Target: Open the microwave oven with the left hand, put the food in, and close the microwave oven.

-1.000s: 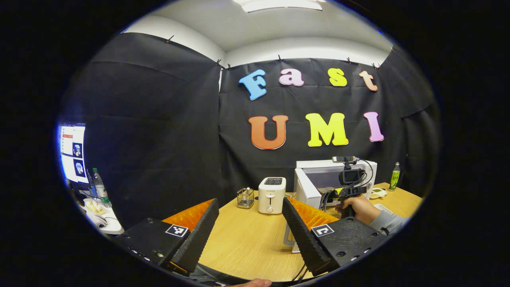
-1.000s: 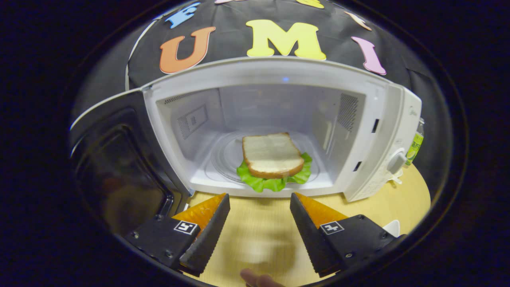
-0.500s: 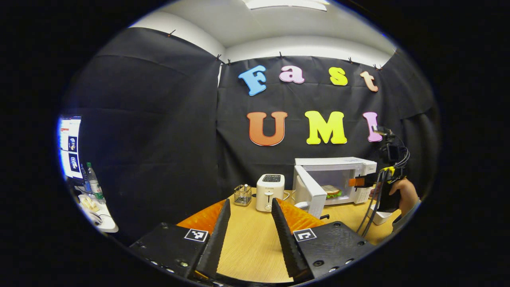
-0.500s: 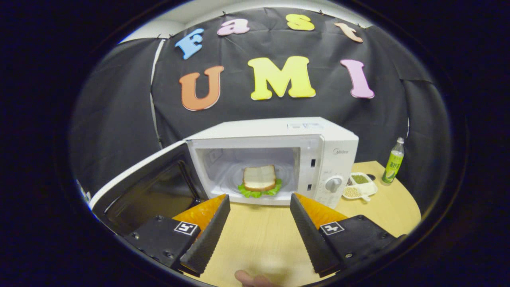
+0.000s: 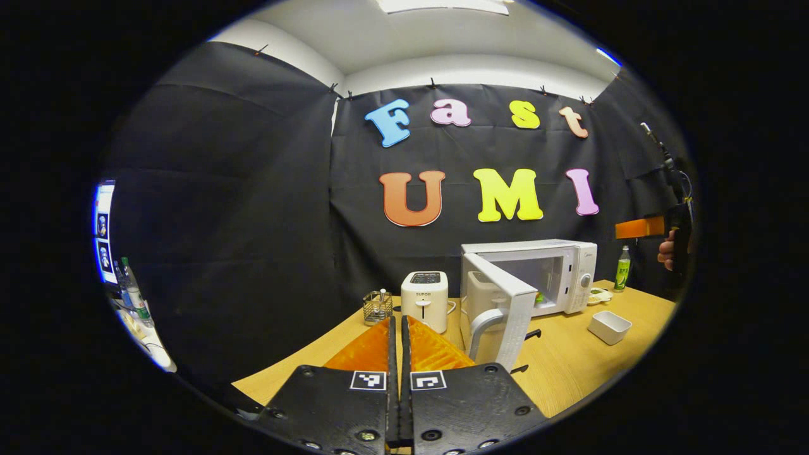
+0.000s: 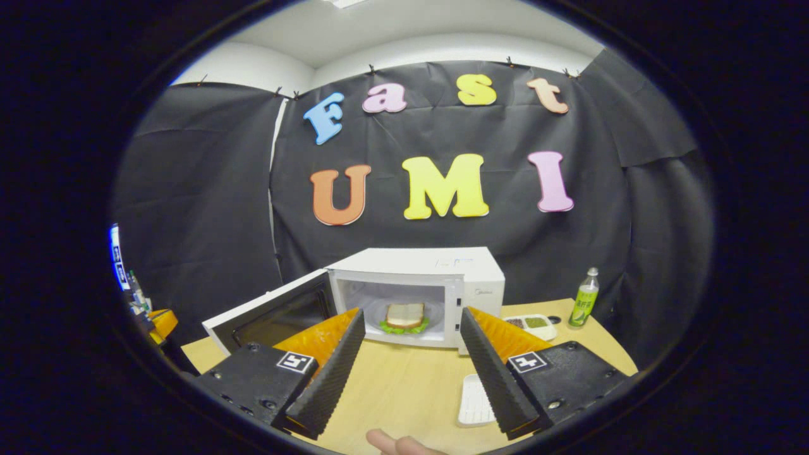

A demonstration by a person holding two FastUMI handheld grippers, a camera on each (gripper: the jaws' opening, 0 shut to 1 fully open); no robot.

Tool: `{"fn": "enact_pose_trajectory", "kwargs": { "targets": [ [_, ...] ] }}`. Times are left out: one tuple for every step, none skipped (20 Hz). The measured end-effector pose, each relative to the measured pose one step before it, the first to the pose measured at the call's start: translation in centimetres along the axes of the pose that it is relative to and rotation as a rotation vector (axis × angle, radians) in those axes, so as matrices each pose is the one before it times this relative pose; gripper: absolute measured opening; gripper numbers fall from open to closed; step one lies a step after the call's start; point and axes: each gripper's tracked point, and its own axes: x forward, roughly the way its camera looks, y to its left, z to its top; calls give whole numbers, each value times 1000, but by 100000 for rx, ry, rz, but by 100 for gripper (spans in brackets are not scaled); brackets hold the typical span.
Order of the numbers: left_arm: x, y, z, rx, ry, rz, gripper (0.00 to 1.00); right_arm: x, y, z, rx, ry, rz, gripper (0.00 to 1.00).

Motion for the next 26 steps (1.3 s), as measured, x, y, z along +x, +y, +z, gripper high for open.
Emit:
{"fn": "enact_pose_trajectory", "kwargs": {
  "targets": [
    [735, 129, -558, -1908, 827, -626, 0, -1050, -104, 356, 388, -1048, 428, 97],
    [654, -55, -747, -2398, 1372, -781, 0, -904, 3, 309, 277, -874, 776, 96],
    [676, -99, -864, -1741, 1043, -612, 0, -765, -89, 254, 24, -1191, 714, 97],
    [584, -239, -588, -981, 681, -1058, 0, -498, 67, 172, -287, -642, 605, 96],
    [499, -368, -590, -245, 349, -1218, 0, -636, -74, 45, -1035, -560, -58, 96],
    [593, -488, -672, 65, 585, -1424, 0, -497, -82, 64, -1084, -310, -35, 96],
    [402, -534, -819, 320, 1276, -1154, 0, -506, -31, -98, -574, -299, 421, 96],
    [414, -572, -745, 487, 1113, -903, 0, -390, 4, -98, 24, 26, 653, 97],
    [316, -752, -594, 319, 1010, -1705, 0, -254, -364, -253, 758, 195, 165, 97],
    [159, -977, -421, -66, 201, -2462, 0, -319, -326, -98, 1278, -225, -36, 90],
    [189, -617, -271, 348, 161, -1331, 0, -167, -407, 153, 1253, -579, 160, 90],
    [256, -528, -390, 408, 184, -462, 0, -214, -375, 102, 1162, -513, -106, 89],
    [261, -812, -463, -158, 820, -1818, 0, -70, -353, 63, 926, -852, -3, 89],
    [-4, -401, -359, 475, 433, 710, 0, -159, -183, 225, 580, -1106, 411, 89],
    [503, -64, -353, 640, 340, 167, 0, -98, -202, 53, 617, -1039, 210, 89],
    [140, -388, -244, -787, 584, -1030, 0, -170, -170, 29, 457, -651, 188, 89],
    [-24, -584, -61, -1814, -141, -1984, 0, 46, -60, -178, 354, -385, 535, 89],
    [244, -806, 165, -2302, -376, -2100, 0, -97, -74, -139, 240, 301, 628, 89],
    [118, -749, 209, -2090, -739, -1972, 0, 21, -108, -220, 17, 378, 551, 89],
    [243, -623, 272, -932, -913, -1667, 0, -8, -247, 9, 127, -107, 23, 89],
    [301, -618, -138, -45, -150, -1459, 0, -87, -206, 28, 509, -245, -39, 96],
    [199, -698, -93, 623, 199, -1240, 0, 95, -158, -105, 450, -370, 206, 96],
    [186, -485, 126, 1088, -367, -1308, 0, 152, -174, 33, 342, -518, 263, 96],
    [167, -680, -61, 1020, -2, -1454, 0, 85, -104, 20, 566, -777, 509, 96],
    [502, -383, -344, 1046, 148, -1293, 0, 133, 11, 16, 469, -923, 955, 89],
    [349, -499, -87, 959, 77, -1087, 0, 18, 18, -33, 462, -824, 978, 89]
  ]
}}
